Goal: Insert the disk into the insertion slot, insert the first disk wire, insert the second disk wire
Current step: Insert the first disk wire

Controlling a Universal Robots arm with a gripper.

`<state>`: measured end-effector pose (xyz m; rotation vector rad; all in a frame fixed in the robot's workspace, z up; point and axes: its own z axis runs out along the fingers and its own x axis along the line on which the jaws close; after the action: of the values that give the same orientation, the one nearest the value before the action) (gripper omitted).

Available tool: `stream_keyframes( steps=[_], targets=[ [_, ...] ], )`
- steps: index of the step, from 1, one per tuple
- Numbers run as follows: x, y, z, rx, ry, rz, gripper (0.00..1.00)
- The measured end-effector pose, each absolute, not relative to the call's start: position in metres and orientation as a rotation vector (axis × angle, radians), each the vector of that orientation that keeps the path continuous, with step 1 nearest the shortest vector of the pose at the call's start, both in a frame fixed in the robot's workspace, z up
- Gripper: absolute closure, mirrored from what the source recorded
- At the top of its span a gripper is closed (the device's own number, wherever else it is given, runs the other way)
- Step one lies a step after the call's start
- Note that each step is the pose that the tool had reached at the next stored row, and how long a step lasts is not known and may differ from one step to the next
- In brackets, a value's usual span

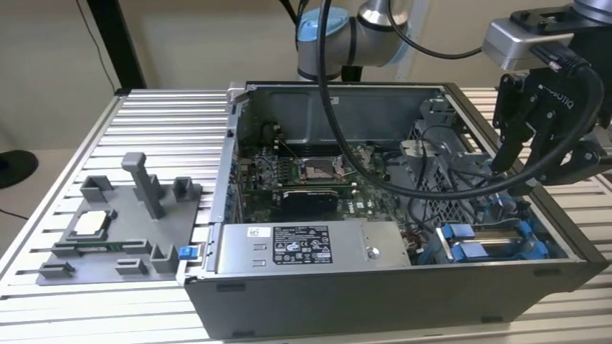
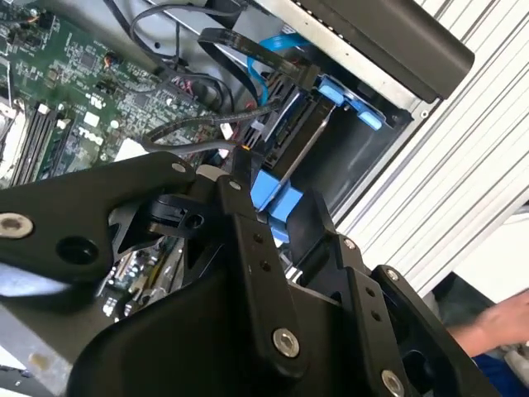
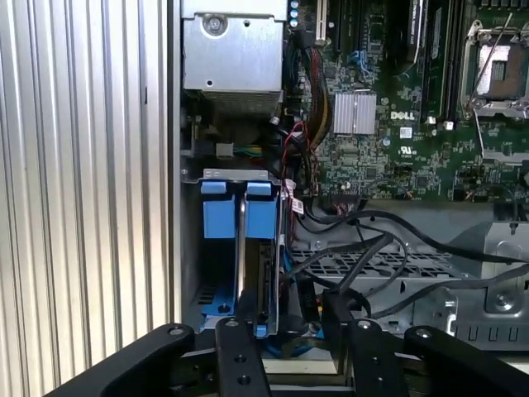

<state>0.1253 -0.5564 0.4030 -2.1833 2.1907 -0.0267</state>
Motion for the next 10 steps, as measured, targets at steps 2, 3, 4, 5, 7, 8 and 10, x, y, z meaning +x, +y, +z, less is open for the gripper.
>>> stream_keyframes(
  steps=[2,3,4,5,7,8,10],
  targets=[
    [0.1253,-0.5564,0.4030,-2.184,2.190,-0.027,0.00],
    [0.1253,-0.5564,0.4030,-2.184,2.190,-0.027,0.00],
    [0.1253,-0.5564,0.4030,-2.185,2.188,-0.028,0.00],
    [0.1253,-0.5563,0.4029,-2.186,2.187,-0.028,0.00],
    [0.1252,-0.5560,0.4030,-2.193,2.186,-0.036,0.00],
    [0.1251,-0.5555,0.4027,-2.197,2.186,-0.043,0.00],
    [0.1247,-0.5533,0.4024,-2.205,2.184,-0.058,0.00]
  ],
)
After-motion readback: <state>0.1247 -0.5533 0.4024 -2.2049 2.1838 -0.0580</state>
